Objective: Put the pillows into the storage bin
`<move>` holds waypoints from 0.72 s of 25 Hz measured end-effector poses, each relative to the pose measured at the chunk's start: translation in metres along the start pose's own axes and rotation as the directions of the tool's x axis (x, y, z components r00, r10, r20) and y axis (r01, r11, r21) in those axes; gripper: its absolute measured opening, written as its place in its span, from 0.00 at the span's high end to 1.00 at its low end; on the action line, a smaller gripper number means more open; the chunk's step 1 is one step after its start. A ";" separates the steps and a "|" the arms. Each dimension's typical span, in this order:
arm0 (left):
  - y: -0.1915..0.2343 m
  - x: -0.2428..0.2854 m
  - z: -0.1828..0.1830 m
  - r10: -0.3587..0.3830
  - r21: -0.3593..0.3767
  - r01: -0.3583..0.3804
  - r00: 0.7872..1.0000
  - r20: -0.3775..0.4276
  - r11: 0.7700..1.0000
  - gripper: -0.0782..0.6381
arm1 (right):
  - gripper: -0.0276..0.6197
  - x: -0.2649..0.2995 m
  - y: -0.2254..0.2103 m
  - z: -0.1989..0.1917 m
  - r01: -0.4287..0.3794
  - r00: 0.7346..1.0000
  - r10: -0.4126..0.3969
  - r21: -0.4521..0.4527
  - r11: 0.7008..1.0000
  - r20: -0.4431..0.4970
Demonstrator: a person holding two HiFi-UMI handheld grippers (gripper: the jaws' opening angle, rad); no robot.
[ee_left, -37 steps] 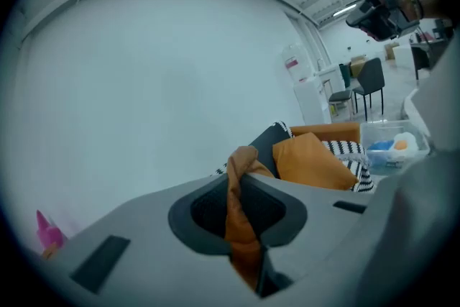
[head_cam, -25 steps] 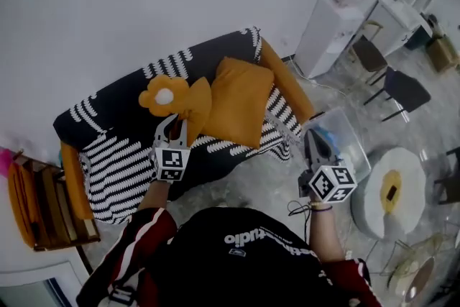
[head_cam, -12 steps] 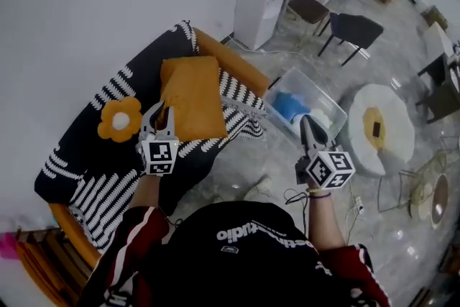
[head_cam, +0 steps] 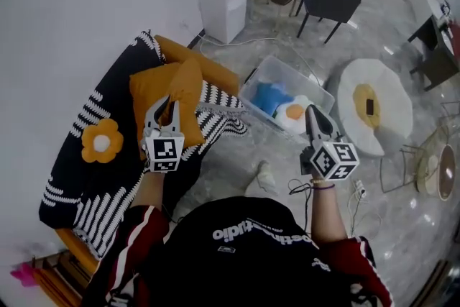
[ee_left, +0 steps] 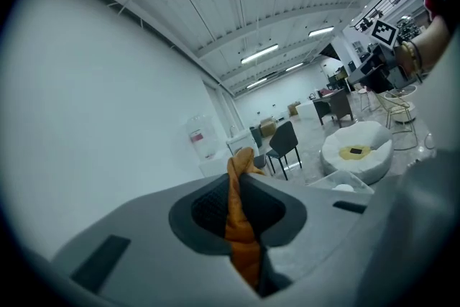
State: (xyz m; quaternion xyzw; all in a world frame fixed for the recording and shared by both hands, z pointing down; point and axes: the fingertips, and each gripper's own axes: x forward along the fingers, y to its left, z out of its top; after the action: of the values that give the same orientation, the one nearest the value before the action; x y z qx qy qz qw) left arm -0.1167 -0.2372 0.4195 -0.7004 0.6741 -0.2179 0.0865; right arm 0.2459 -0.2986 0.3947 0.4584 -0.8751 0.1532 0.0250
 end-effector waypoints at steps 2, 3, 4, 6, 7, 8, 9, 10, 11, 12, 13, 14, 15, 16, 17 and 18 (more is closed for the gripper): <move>-0.025 0.028 0.015 -0.031 -0.001 0.031 0.999 0.007 1.000 0.84 | 0.95 0.002 -0.033 0.004 0.021 1.000 -0.021 0.009 1.000 -0.001; -0.037 0.042 0.021 -0.046 -0.003 0.046 0.999 0.009 0.999 0.84 | 0.95 0.003 -0.049 0.004 0.032 0.999 -0.032 0.013 0.999 -0.004; -0.050 0.056 0.026 -0.061 -0.005 0.061 0.998 0.010 0.998 0.84 | 0.95 0.004 -0.066 0.004 0.043 0.999 -0.043 0.018 0.999 -0.008; -0.079 0.083 0.036 -0.094 -0.008 0.094 0.996 0.012 0.996 0.84 | 0.95 0.003 -0.099 0.001 0.071 0.997 -0.070 0.028 0.997 -0.019; -0.093 0.096 0.041 -0.111 -0.010 0.111 0.994 0.012 0.994 0.84 | 0.95 0.002 -0.116 0.000 0.085 0.996 -0.084 0.034 0.996 -0.024; -0.107 0.109 0.045 -0.129 -0.011 0.129 0.992 0.013 0.992 0.84 | 0.95 0.002 -0.131 -0.002 0.098 0.995 -0.097 0.041 0.994 -0.028; -0.121 0.122 0.048 -0.146 -0.013 0.146 0.989 0.012 0.989 0.84 | 0.95 0.002 -0.145 -0.004 0.110 0.994 -0.108 0.049 0.993 -0.032; -0.134 0.136 0.049 -0.164 -0.015 0.164 0.986 0.011 0.986 0.84 | 0.95 0.003 -0.157 -0.007 0.121 0.992 -0.119 0.057 0.991 -0.035; -0.147 0.149 0.049 -0.182 -0.016 0.182 0.983 0.007 0.983 0.84 | 0.95 0.003 -0.170 -0.010 0.133 0.991 -0.131 0.064 0.989 -0.040; -0.161 0.162 0.050 -0.203 -0.014 0.203 0.979 0.003 0.979 0.84 | 0.95 0.002 -0.182 -0.012 0.145 0.989 -0.142 0.071 0.987 -0.045; -0.176 0.175 0.050 -0.223 -0.010 0.223 0.975 0.000 0.975 0.84 | 0.95 0.002 -0.195 -0.015 0.157 0.987 -0.153 0.078 0.985 -0.050; -0.190 0.189 0.052 -0.242 -0.006 0.242 0.970 -0.004 0.970 0.84 | 0.95 0.002 -0.208 -0.017 0.165 0.985 -0.161 0.087 0.982 -0.054; -0.204 0.203 0.053 -0.258 -0.004 0.258 0.966 -0.007 0.966 0.84 | 0.95 0.003 -0.221 -0.018 0.171 0.984 -0.167 0.095 0.981 -0.057; -0.217 0.216 0.054 -0.272 -0.004 0.272 0.962 -0.010 0.962 0.84 | 0.95 0.004 -0.233 -0.018 0.175 0.984 -0.170 0.103 0.979 -0.058; -0.229 0.229 0.054 -0.285 -0.004 0.285 0.959 -0.014 0.959 0.84 | 0.95 0.006 -0.244 -0.020 0.178 0.983 -0.173 0.110 0.978 -0.059; -0.241 0.242 0.053 -0.295 -0.002 0.295 0.955 -0.018 0.955 0.84 | 0.95 0.007 -0.254 -0.022 0.182 0.983 -0.176 0.115 0.977 -0.062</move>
State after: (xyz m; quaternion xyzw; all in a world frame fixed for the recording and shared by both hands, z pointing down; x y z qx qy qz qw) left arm 0.1231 -0.4655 0.5182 -0.7912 0.5628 -0.2348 0.0470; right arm 0.4451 -0.4335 0.4790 0.5318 -0.8186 0.2145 0.0334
